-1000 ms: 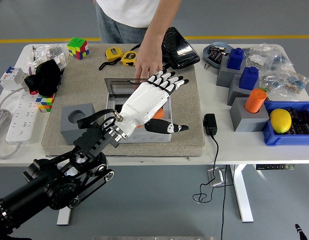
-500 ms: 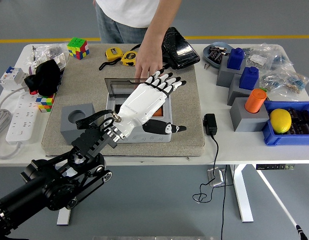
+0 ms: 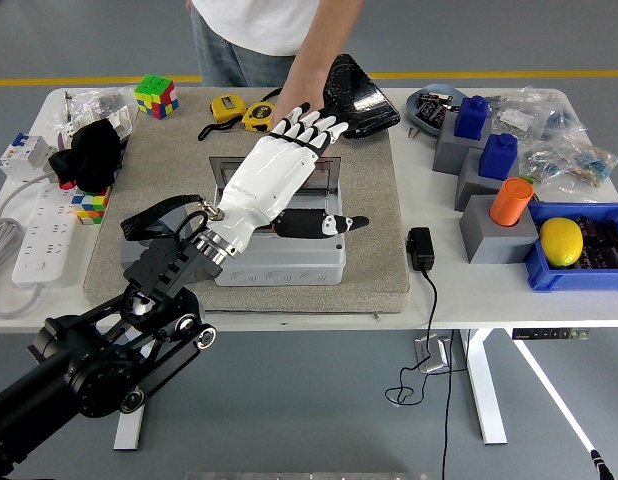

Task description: Fetch the battery,place it into the box,close the lid of the box

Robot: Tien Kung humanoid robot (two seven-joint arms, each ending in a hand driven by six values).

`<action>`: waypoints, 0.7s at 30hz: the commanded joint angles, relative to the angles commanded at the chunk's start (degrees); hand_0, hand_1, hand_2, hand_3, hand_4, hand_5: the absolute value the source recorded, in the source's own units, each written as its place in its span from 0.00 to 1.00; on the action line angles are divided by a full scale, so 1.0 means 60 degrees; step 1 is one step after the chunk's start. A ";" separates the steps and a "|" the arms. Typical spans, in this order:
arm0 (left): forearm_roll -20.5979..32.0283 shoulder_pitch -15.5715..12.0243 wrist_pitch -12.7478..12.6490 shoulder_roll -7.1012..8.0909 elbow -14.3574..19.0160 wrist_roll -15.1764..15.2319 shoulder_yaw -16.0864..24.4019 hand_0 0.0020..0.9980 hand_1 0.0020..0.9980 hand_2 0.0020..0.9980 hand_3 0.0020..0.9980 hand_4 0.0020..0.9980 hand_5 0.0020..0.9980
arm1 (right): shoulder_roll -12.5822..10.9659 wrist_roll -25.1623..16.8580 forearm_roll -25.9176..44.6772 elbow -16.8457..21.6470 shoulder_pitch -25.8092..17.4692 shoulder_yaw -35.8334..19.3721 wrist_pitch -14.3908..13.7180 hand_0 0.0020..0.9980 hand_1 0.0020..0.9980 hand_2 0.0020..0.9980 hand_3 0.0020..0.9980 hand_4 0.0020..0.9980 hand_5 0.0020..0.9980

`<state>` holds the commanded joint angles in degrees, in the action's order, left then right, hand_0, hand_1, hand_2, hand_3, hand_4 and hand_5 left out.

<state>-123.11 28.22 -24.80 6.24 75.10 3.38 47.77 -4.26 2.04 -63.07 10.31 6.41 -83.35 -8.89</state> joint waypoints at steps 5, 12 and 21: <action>0.1956 -0.0386 0.0315 -0.0121 -0.0127 0.0912 0.0275 1.00 1.00 1.00 0.96 1.00 1.00 | 0.0011 -0.0009 0.0023 0.0000 0.0014 -0.0007 -0.0008 0.81 0.77 0.75 0.79 1.00 1.00; 0.4640 -0.0525 0.0851 -0.0087 -0.0067 0.1029 0.0398 1.00 1.00 1.00 0.99 1.00 1.00 | 0.0025 -0.0002 0.0006 0.0000 0.0018 -0.0039 -0.0010 0.81 0.77 0.75 0.79 1.00 1.00; 0.3333 -0.0322 0.0913 0.0080 0.0168 -0.0335 0.0723 1.00 1.00 1.00 0.95 1.00 1.00 | 0.0009 0.0022 -0.0028 0.0000 0.0034 -0.0038 -0.0012 0.81 0.77 0.75 0.79 1.00 1.00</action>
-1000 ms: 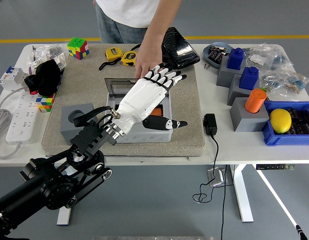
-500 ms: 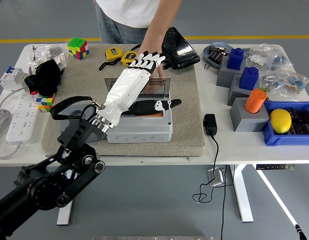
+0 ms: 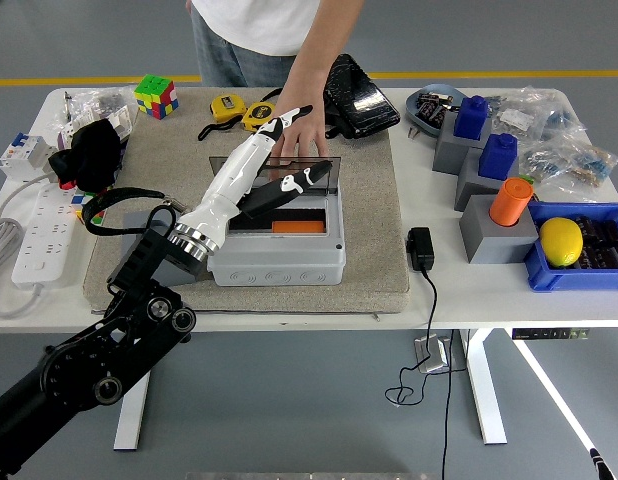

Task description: Fetch the battery,place it into the box,close the lid of the box

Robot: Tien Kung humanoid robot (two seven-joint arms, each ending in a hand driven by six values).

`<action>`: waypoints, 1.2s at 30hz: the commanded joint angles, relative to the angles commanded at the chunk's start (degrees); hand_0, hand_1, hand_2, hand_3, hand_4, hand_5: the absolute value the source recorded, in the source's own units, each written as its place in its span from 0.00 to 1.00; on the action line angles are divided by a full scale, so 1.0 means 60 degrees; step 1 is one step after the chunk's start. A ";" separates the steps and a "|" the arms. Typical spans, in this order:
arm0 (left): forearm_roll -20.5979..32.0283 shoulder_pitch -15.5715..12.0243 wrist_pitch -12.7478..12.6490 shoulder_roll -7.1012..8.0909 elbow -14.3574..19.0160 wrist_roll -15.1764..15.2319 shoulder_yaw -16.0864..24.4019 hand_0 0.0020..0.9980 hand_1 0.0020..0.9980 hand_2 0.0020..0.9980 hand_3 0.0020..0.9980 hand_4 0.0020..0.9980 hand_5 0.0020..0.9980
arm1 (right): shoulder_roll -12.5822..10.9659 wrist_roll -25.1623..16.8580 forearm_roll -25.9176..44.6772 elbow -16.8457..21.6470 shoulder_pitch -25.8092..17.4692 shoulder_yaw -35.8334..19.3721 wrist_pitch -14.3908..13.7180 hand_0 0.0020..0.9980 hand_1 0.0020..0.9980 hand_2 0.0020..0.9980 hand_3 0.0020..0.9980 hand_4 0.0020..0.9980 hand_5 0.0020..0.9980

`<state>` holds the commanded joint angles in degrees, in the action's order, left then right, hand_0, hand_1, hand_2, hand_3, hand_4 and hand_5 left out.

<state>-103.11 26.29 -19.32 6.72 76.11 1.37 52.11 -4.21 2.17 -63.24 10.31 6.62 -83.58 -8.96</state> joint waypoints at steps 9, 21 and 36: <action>-0.3548 0.0408 0.0730 0.0285 -0.0301 -0.1772 0.0051 1.00 1.00 0.96 0.87 1.00 1.00 | -0.0030 0.0021 -0.0009 0.0000 -0.0008 0.0026 -0.0015 0.81 0.77 0.75 0.79 1.00 1.00; -0.4480 0.0561 0.0561 0.0442 -0.0352 -0.1940 0.0179 0.88 0.81 0.78 0.76 1.00 1.00 | -0.0050 0.0032 -0.0013 0.0000 -0.0046 0.0037 -0.0026 0.81 0.77 0.75 0.79 1.00 1.00; -0.3841 0.0591 0.0657 0.0580 -0.0964 -0.1812 -0.0222 0.84 0.79 0.77 0.77 1.00 1.00 | -0.0046 0.0040 -0.0022 0.0000 -0.0036 -0.0019 -0.0025 0.81 0.77 0.75 0.79 1.00 1.00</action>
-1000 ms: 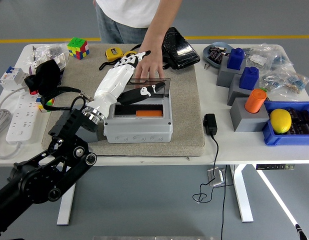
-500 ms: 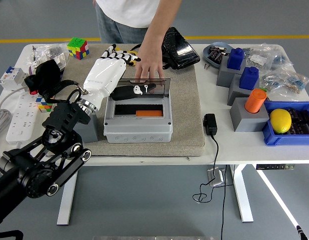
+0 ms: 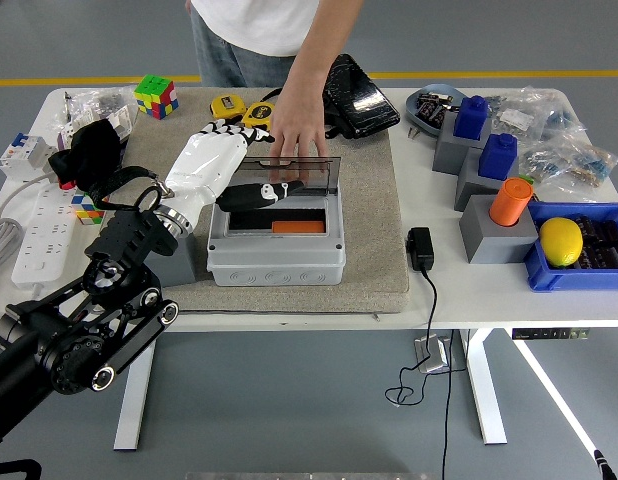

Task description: Fetch the battery,place it into the box,close the lid of the box

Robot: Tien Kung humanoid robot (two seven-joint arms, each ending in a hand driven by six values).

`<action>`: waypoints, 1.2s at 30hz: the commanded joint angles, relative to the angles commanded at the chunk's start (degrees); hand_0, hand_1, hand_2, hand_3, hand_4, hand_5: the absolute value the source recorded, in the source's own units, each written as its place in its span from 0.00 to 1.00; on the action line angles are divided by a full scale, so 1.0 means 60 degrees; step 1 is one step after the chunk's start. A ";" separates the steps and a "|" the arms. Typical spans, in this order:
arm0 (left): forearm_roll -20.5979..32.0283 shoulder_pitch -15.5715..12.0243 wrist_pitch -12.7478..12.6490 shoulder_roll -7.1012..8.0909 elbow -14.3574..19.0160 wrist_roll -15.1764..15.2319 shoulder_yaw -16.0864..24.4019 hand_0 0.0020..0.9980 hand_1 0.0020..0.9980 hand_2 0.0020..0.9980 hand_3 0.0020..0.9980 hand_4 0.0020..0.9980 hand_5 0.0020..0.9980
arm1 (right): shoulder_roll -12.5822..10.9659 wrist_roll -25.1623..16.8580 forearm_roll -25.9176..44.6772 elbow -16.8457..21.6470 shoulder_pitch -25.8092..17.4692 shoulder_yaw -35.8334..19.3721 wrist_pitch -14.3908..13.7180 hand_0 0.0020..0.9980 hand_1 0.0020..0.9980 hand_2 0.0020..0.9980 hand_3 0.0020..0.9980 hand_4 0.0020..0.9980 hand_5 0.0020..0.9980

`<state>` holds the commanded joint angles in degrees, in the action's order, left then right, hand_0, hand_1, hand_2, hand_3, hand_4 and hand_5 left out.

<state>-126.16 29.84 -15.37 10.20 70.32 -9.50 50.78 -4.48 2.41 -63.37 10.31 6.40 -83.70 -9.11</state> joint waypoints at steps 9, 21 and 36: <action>0.0111 0.0002 -0.0115 0.0157 0.0179 0.0047 -0.0187 0.72 0.69 0.69 0.73 1.00 1.00 | -0.0005 -0.0011 0.0016 0.0000 0.0034 0.0013 -0.0008 0.81 0.77 0.75 0.79 1.00 1.00; 0.0322 -0.0149 0.0018 0.0351 0.0393 -0.0032 -0.0275 0.68 0.67 0.67 0.70 1.00 1.00 | -0.0003 -0.0008 -0.0009 0.0000 0.0011 -0.0051 0.0000 0.81 0.77 0.75 0.79 1.00 1.00; 0.0477 -0.0663 0.0243 0.1160 0.1813 -0.0341 -0.0633 0.65 0.65 0.66 0.70 1.00 1.00 | -0.0020 -0.0029 -0.0036 0.0000 0.0080 -0.0190 0.0000 0.81 0.77 0.75 0.79 1.00 1.00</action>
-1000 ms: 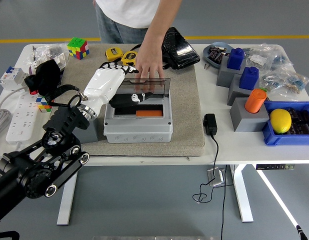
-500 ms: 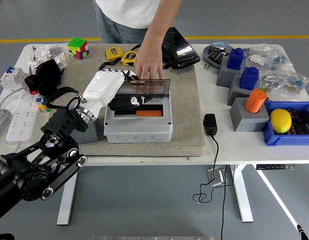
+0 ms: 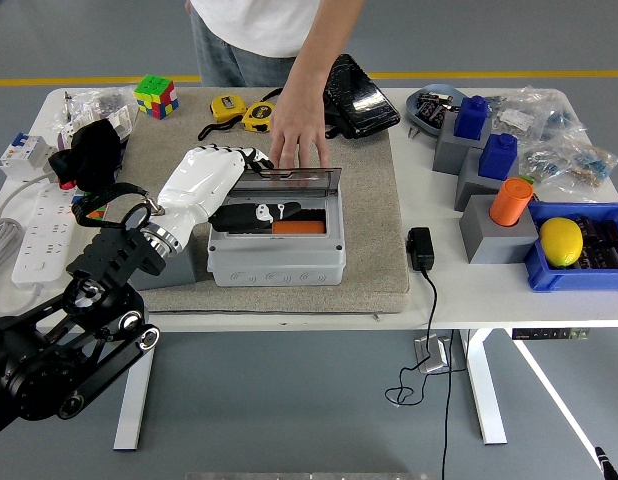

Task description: Fetch the battery,place it into the box,close the lid of the box

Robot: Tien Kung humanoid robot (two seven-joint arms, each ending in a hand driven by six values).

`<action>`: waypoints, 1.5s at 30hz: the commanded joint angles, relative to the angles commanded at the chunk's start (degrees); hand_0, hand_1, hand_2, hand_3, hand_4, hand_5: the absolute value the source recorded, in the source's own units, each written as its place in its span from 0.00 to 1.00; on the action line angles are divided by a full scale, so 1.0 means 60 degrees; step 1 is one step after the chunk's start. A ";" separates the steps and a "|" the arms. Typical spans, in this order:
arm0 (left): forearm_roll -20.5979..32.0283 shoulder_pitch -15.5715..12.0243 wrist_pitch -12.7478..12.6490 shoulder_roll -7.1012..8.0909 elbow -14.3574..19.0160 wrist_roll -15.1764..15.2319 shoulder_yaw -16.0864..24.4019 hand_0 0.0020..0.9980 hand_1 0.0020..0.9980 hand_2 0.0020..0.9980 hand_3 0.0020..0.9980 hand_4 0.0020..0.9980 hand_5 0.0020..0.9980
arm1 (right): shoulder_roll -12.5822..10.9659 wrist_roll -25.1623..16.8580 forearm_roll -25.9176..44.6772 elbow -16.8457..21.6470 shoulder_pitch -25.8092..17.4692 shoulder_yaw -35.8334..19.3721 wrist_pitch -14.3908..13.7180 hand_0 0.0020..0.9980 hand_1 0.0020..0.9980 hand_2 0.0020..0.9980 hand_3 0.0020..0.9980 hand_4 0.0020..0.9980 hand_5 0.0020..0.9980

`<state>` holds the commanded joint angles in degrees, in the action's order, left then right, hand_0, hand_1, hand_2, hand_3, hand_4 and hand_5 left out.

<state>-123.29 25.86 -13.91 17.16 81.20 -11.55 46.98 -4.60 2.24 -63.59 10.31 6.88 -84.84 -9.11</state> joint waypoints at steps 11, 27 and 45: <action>0.0184 -0.0545 0.0065 0.0463 0.0807 -0.0080 -0.0080 0.64 0.65 0.66 0.70 1.00 1.00 | -0.0010 -0.0004 -0.0028 0.0000 -0.0002 -0.0077 0.0002 0.81 0.77 0.75 0.79 1.00 1.00; 0.1133 -0.0641 0.0492 0.0681 0.0921 0.0048 -0.0323 0.63 0.64 0.66 0.70 1.00 1.00 | -0.0027 -0.0007 -0.0052 0.0000 -0.0006 -0.0103 -0.0010 0.81 0.77 0.75 0.79 1.00 1.00; -0.0049 -0.1200 -0.0598 -0.0485 0.0621 0.1160 0.2625 0.82 0.84 0.81 0.80 1.00 1.00 | 0.0028 -0.0002 -0.0084 0.0000 -0.0043 -0.0035 -0.0024 0.81 0.77 0.75 0.79 1.00 1.00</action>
<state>-123.59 18.66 -17.50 14.25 84.93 -4.58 62.73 -4.43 2.22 -64.10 10.31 6.62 -85.05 -9.26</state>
